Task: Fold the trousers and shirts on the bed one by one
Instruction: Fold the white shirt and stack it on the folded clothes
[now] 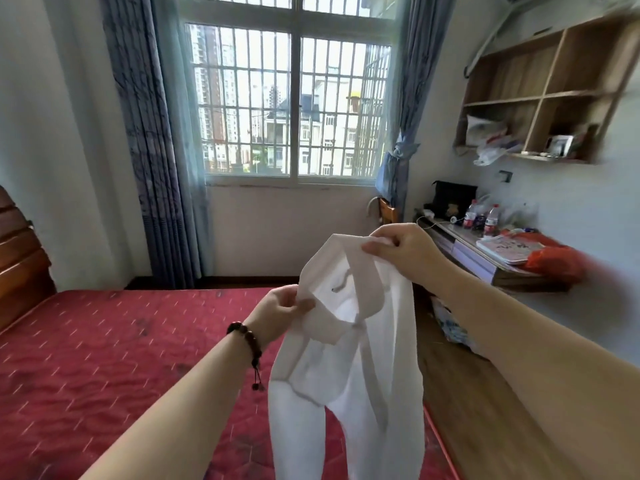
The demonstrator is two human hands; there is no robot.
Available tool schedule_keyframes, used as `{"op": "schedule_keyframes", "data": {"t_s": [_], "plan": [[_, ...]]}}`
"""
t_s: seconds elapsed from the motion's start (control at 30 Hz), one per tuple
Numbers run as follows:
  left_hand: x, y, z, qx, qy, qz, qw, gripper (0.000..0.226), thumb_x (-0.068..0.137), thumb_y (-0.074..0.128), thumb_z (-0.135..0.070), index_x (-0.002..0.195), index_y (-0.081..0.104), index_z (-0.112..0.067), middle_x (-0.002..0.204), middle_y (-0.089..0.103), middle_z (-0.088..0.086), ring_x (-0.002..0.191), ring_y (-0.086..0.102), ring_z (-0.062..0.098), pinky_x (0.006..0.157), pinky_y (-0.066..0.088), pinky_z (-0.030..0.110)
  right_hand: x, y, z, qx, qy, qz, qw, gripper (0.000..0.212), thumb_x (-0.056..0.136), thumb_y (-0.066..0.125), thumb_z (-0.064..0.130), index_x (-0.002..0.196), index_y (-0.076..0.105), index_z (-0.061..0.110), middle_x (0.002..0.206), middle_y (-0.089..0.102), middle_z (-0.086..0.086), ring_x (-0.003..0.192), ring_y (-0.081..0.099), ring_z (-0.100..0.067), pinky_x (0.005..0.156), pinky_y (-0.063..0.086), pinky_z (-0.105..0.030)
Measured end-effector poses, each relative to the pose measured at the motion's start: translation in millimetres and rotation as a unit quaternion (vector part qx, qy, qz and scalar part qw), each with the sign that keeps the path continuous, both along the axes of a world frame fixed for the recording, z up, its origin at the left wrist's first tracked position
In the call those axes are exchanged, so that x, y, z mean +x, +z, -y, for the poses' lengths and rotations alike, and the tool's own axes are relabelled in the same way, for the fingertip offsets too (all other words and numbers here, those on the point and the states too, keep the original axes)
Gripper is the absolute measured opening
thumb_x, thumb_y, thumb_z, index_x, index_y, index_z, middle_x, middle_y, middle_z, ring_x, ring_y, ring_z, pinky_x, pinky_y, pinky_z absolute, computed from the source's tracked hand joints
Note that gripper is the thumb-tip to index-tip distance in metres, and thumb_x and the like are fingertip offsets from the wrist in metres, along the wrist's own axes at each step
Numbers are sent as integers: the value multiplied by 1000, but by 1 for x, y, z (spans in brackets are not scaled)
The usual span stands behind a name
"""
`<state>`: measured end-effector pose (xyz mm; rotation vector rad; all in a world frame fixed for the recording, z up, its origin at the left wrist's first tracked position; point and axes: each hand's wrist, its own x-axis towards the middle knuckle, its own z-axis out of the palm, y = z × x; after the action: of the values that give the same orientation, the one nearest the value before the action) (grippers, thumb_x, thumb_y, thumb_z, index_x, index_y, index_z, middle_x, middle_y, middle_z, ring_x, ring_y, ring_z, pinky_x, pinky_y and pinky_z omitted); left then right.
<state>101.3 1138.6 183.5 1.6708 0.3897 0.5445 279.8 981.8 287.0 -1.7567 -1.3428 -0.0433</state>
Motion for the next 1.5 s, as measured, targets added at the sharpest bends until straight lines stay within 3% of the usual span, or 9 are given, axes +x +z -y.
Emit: {"op": "schedule_keyframes", "data": {"t_s": [0.23, 0.4, 0.53, 0.67, 0.83, 0.93, 1.13, 1.43, 1.5], "plan": [[6, 50, -15, 126, -2, 19, 992, 24, 98, 49, -11, 104, 51, 12, 82, 49, 12, 66, 49, 11, 58, 43, 20, 17, 17, 24, -231, 41, -113, 965, 44, 70, 75, 51, 109, 68, 32, 93, 74, -1, 81, 71, -21, 72, 60, -35], [3, 82, -21, 225, 20, -6, 974, 27, 96, 55, -26, 80, 49, -5, 67, 45, 3, 58, 40, 12, 54, 36, 26, 15, 12, 24, -98, 62, -131, 985, 10, 81, 73, 35, 86, 73, 26, 82, 74, -4, 70, 71, -19, 59, 55, -27], [-11, 90, -28, 307, 23, -69, 949, 44, 88, 65, -35, 63, 40, -10, 56, 32, -5, 49, 25, 9, 44, 23, 20, 16, 10, 17, -14, 20, -83, 996, 14, 86, 68, 37, 83, 71, 24, 73, 71, 2, 61, 66, -8, 53, 47, -13], [-19, 81, -27, 226, 33, -23, 973, 33, 92, 62, -26, 67, 45, -11, 58, 35, -6, 46, 27, 5, 42, 24, 14, 7, 2, 3, 19, -60, 42, 997, 15, 91, 62, 33, 83, 63, 21, 66, 61, 11, 59, 55, 5, 54, 39, -6], [-7, 75, -16, 220, 148, 8, 964, 32, 97, 54, -28, 70, 44, -15, 60, 40, -3, 52, 33, 11, 46, 29, 19, -22, -10, -20, 28, -188, 140, 972, 19, 95, 57, 28, 86, 56, 12, 75, 65, 1, 62, 59, -11, 54, 47, -21], [1, 76, -7, 194, 156, 45, 967, 29, 99, 49, -27, 72, 43, -16, 63, 46, -1, 53, 37, 11, 46, 31, 17, -38, -7, -31, 44, -208, 56, 976, 18, 90, 61, 23, 84, 54, 7, 77, 65, -6, 65, 59, -17, 57, 49, -27], [10, 81, 8, 165, 144, 70, 973, 23, 99, 47, -26, 78, 44, -17, 73, 60, 5, 59, 49, 17, 56, 42, 28, -70, 7, -38, 39, -50, -355, 933, 12, 91, 56, 15, 82, 53, 8, 74, 60, -14, 59, 59, -26, 55, 53, -38], [6, 80, 24, 208, 79, 69, 972, 35, 78, 76, -22, 104, 54, -13, 76, 60, -1, 70, 57, 10, 68, 48, 20, -87, 25, -21, 9, 107, -454, 884, 17, 96, 50, 6, 99, 64, -3, 88, 70, -19, 76, 69, -26, 71, 59, -33], [4, 80, 21, 197, 79, 67, 975, 27, 81, 70, -6, 102, 54, -10, 77, 57, 6, 74, 56, 19, 73, 51, 34, -82, 30, -15, -21, 74, -371, 925, 18, 95, 54, 10, 96, 68, -1, 86, 70, -15, 75, 67, -21, 73, 59, -34]]}}
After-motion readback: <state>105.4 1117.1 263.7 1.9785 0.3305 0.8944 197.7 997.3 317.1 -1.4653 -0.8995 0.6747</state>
